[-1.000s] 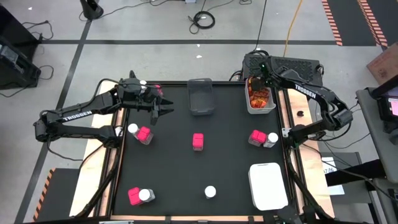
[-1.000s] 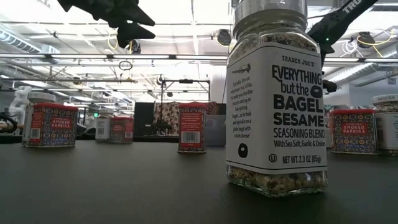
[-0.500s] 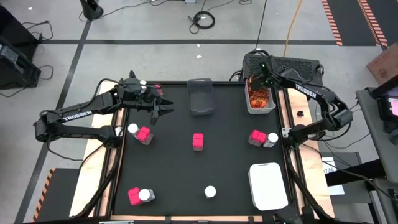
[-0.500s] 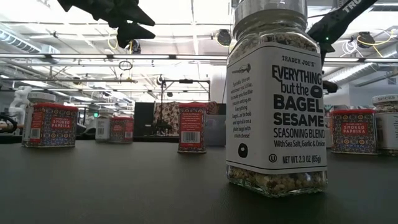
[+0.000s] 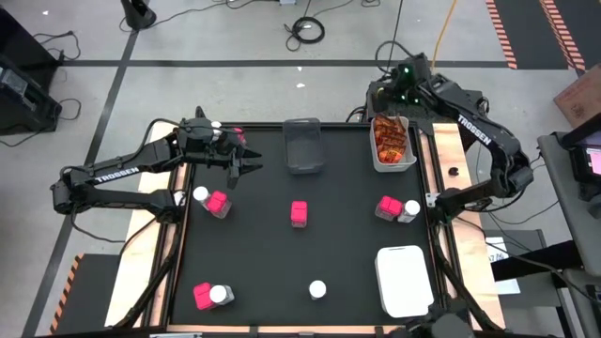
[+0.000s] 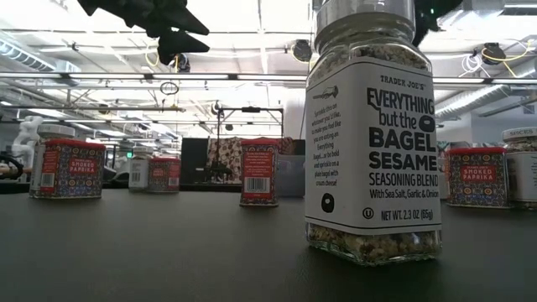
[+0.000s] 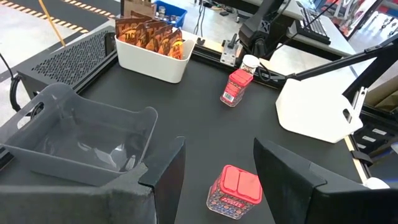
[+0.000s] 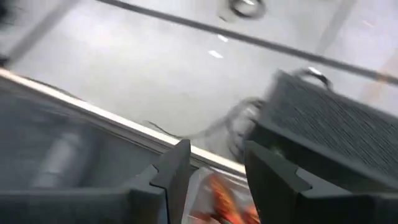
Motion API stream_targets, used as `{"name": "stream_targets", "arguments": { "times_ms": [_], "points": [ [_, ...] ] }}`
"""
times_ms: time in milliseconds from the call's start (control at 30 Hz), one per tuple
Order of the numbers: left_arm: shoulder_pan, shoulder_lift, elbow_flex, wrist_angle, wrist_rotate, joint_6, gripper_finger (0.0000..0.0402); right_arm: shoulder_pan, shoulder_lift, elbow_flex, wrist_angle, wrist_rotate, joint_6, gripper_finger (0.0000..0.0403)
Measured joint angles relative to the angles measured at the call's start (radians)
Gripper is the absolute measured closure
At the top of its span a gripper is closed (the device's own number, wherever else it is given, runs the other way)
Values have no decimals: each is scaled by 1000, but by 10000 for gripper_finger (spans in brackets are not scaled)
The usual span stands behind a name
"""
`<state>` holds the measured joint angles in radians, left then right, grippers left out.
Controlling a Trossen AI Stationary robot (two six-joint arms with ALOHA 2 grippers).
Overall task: Sort spices by type
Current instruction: Put the red seasoning can into the black transparent bin
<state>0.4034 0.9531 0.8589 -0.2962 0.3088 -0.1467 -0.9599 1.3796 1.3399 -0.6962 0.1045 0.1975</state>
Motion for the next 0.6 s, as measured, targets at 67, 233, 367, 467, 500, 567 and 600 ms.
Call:
{"name": "stream_targets", "arguments": {
  "times_ms": [67,233,367,467,500,567,600],
  "points": [
    [0,0,0,0,0,3,207,31,0,40,1,-48,-4,258],
    [0,0,0,0,0,23,207,144,0,74,24,-163,-4,259],
    [0,0,0,0,0,31,207,268,0,74,13,-214,-4,259],
    [0,0,0,0,17,32,207,379,0,74,-1,-215,-4,259],
    [0,0,0,0,24,32,207,416,0,74,-1,-216,-4,259],
    [0,0,0,0,36,31,207,487,0,74,-1,-216,-4,259],
    [0,0,0,0,42,31,207,522,2,74,1,-215,-3,259]
  ]
}}
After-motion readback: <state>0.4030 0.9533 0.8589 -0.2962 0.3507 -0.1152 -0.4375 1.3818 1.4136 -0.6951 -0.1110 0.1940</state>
